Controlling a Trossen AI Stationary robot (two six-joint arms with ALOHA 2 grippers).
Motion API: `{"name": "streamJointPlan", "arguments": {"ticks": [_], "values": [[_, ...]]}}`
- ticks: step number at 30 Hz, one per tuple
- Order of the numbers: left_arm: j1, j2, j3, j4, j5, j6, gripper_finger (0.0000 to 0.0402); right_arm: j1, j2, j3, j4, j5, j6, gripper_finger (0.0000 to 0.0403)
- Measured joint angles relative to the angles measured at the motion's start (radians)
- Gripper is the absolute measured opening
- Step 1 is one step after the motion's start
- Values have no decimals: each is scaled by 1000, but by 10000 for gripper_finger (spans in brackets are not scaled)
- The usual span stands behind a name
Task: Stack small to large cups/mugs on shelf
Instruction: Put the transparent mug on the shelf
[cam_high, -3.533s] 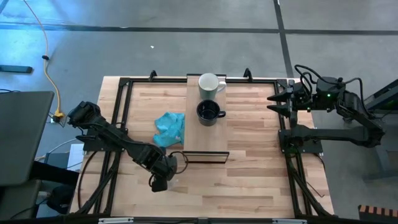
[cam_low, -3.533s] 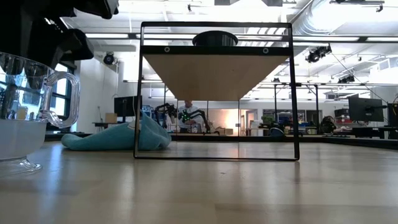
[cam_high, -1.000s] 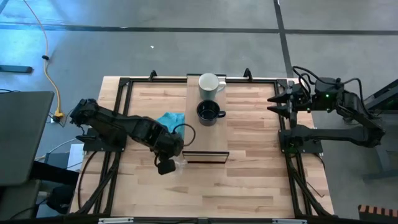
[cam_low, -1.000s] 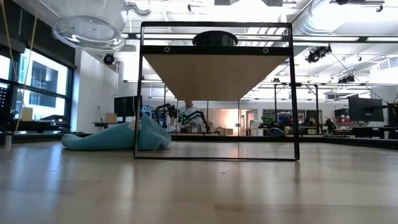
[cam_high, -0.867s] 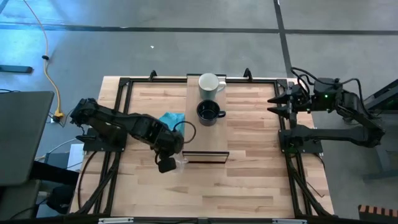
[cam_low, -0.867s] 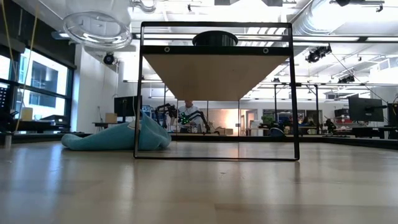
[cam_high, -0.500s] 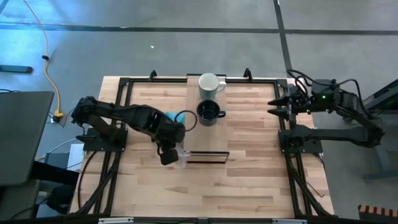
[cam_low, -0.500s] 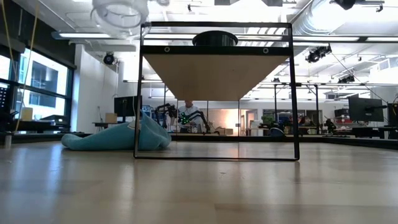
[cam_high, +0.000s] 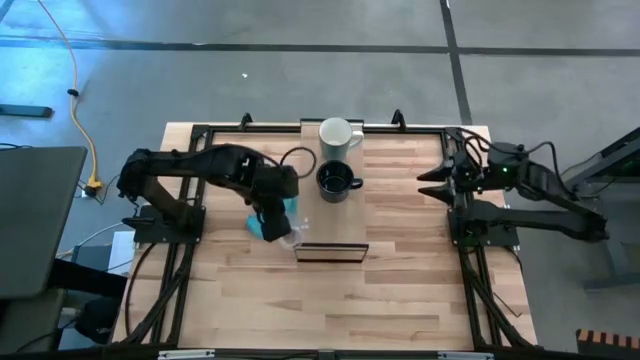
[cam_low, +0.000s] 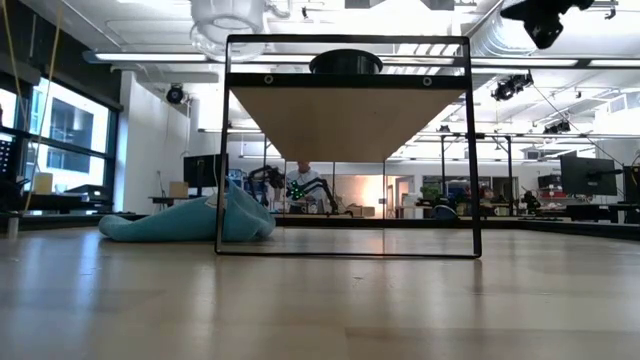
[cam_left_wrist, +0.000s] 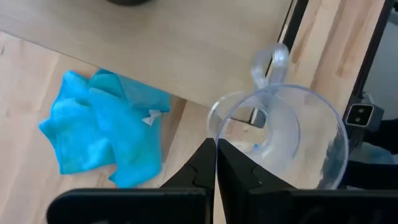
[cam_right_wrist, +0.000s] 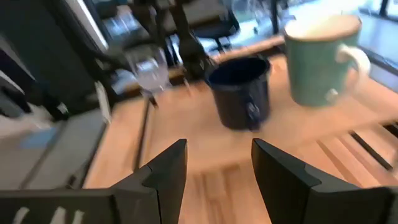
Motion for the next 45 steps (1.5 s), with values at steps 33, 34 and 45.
{"name": "streamJointPlan", "arguments": {"ticks": [33, 34, 45], "values": [[136, 277, 376, -96, 4, 214, 0, 0, -170, -90, -53, 26, -40, 171], [136, 281, 376, -96, 5, 221, 0, 0, -172, -90, -51, 26, -53, 171], [136, 297, 373, -57, 12, 281, 0, 0, -226, -90, -10, 26, -113, 171]]}}
